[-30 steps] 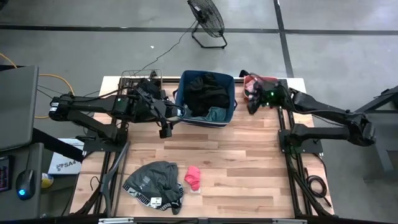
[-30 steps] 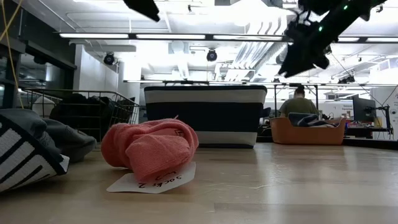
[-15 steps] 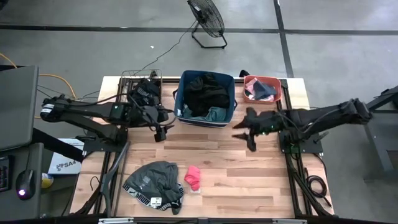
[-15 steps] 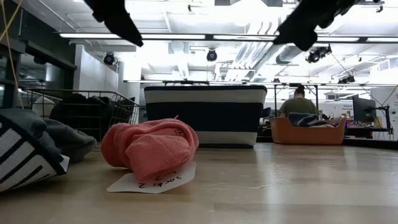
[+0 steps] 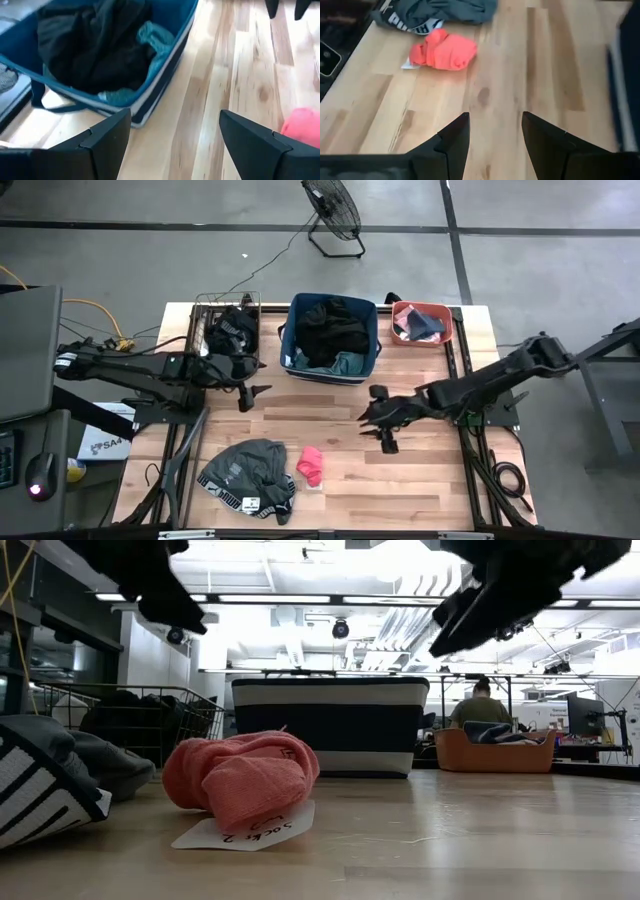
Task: Pick & Place Cloths
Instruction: Put the orange sock into the orange bin
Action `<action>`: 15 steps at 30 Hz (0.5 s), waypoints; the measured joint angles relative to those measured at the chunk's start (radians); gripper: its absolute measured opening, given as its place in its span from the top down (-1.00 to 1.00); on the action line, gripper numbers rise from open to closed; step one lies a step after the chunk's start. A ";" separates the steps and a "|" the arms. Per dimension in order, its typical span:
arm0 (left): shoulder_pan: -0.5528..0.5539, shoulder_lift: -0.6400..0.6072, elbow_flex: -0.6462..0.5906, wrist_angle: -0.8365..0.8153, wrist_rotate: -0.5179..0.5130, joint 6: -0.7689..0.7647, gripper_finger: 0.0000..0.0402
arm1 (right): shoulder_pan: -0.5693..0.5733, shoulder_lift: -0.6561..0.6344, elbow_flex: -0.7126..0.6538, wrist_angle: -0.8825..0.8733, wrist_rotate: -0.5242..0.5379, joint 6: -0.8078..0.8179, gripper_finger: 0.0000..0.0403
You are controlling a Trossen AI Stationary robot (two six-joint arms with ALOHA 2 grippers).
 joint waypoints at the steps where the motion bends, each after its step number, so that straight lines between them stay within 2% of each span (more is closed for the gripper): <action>1: 0.000 -0.007 -0.010 0.000 0.000 0.000 -0.49 | 0.002 0.026 0.000 0.024 -0.006 -0.009 0.15; 10: 0.000 -0.016 -0.020 0.084 0.015 0.001 -0.49 | 0.007 0.217 0.001 0.324 -0.183 -0.113 0.15; 15: 0.000 -0.016 -0.019 0.097 0.018 0.000 -0.49 | 0.038 0.309 0.000 0.475 -0.152 -0.154 0.15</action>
